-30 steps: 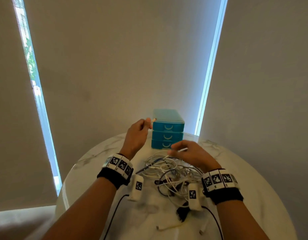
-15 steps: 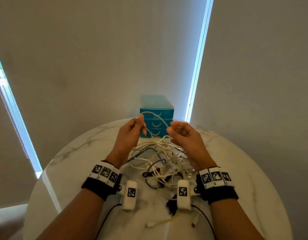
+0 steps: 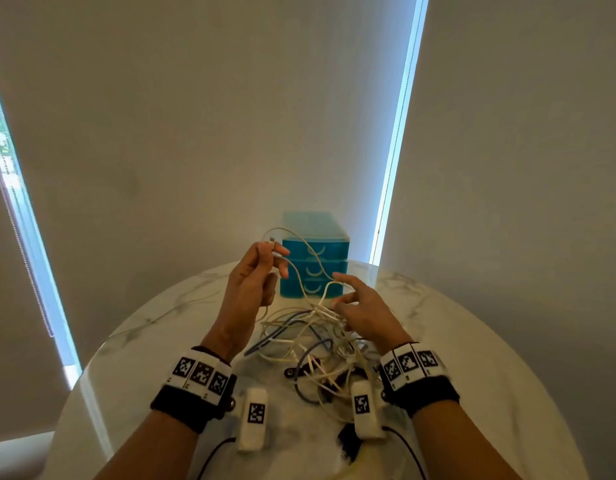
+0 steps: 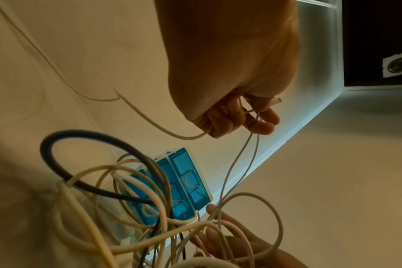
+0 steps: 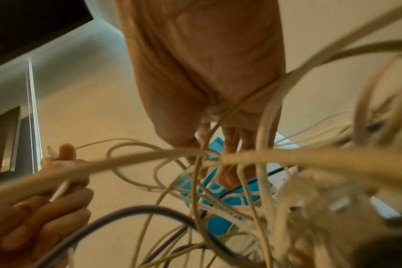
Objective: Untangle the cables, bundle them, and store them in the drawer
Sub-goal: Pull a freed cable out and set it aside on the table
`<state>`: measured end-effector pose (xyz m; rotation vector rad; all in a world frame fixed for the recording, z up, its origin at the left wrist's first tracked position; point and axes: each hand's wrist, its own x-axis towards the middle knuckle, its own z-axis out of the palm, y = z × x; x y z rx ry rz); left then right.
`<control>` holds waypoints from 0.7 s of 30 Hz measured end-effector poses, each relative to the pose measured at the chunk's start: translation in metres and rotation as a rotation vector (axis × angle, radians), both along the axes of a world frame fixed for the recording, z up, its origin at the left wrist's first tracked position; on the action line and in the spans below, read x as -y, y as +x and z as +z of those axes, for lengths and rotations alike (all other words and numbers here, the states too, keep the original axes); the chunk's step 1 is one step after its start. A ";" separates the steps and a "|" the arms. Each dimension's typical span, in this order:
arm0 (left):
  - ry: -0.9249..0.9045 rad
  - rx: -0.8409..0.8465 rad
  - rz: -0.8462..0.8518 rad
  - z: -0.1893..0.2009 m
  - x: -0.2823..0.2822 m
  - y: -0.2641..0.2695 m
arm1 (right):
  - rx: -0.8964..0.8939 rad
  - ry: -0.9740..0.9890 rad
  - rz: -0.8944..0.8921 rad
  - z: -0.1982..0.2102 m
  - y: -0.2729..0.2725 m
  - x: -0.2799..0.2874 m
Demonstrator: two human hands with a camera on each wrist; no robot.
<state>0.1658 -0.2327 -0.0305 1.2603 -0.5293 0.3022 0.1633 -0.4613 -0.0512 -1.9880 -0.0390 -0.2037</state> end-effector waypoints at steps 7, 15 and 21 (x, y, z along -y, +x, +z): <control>-0.045 -0.148 0.113 -0.005 -0.014 0.007 | 0.309 -0.079 -0.146 0.062 0.008 -0.018; 0.120 -0.156 0.049 -0.004 -0.002 -0.001 | 0.352 0.203 0.274 0.102 -0.036 -0.061; 0.137 -0.148 0.087 -0.005 -0.003 -0.001 | 0.300 0.266 0.231 0.098 -0.028 -0.057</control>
